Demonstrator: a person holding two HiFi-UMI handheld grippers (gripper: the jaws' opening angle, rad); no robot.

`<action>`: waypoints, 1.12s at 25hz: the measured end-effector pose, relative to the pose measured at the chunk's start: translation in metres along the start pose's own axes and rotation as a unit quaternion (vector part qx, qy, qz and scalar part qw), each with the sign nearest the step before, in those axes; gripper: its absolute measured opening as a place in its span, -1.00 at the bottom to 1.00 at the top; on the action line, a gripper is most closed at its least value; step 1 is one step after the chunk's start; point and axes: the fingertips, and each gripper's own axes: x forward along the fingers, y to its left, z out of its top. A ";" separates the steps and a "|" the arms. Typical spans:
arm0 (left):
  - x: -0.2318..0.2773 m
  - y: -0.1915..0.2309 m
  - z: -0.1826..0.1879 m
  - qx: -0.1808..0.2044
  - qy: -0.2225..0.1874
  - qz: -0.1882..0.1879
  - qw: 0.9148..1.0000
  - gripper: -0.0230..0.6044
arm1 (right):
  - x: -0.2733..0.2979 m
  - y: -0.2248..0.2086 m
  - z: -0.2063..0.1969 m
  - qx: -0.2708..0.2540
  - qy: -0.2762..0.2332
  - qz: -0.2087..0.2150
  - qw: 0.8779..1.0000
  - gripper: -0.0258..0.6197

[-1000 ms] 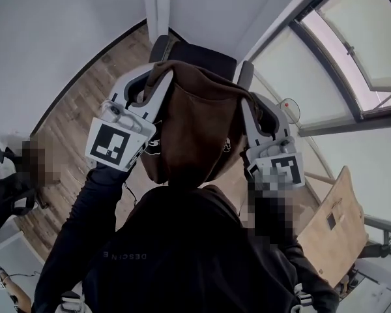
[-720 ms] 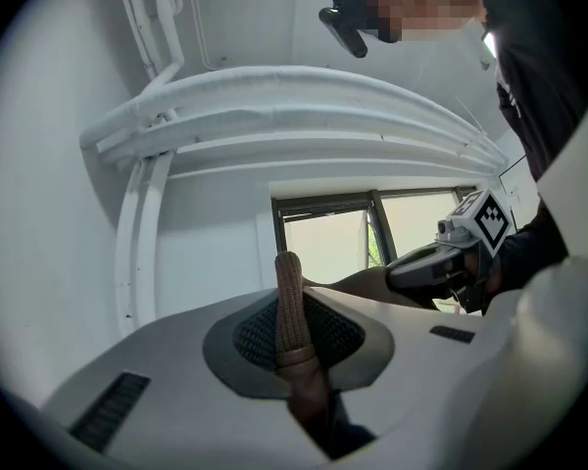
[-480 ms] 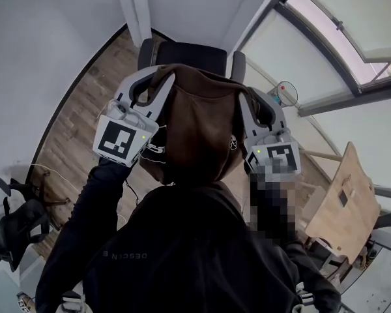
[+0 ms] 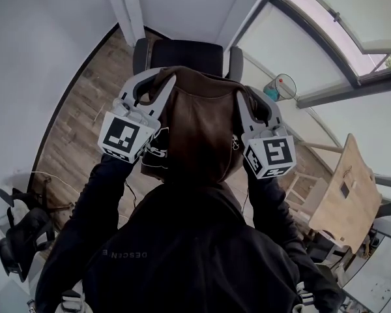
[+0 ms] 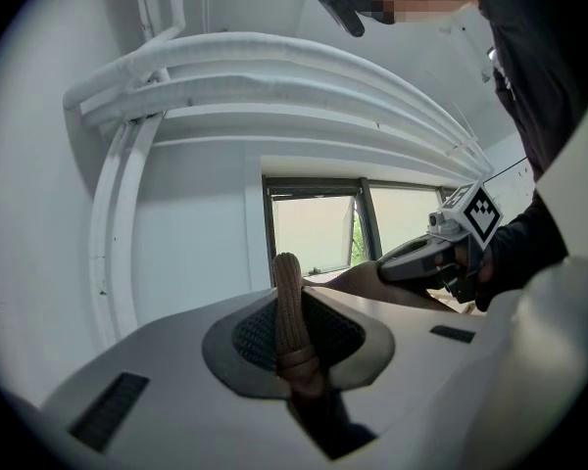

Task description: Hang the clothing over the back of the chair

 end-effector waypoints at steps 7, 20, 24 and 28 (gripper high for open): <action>0.010 0.004 -0.022 -0.007 0.022 -0.009 1.000 -0.75 | 0.015 -0.004 -0.020 0.014 0.026 -0.005 1.000 -0.68; 0.017 -0.001 -0.042 -0.018 0.036 -0.017 0.999 -0.74 | 0.017 -0.012 -0.037 0.036 0.030 -0.025 0.999 -0.58; 0.020 -0.003 -0.051 -0.014 0.053 -0.012 0.998 -0.60 | 0.010 -0.017 -0.035 0.041 0.027 -0.032 0.998 -0.48; 0.020 -0.003 -0.042 -0.002 0.049 0.000 0.999 -0.46 | -0.002 -0.018 -0.029 0.040 0.019 -0.035 0.998 -0.48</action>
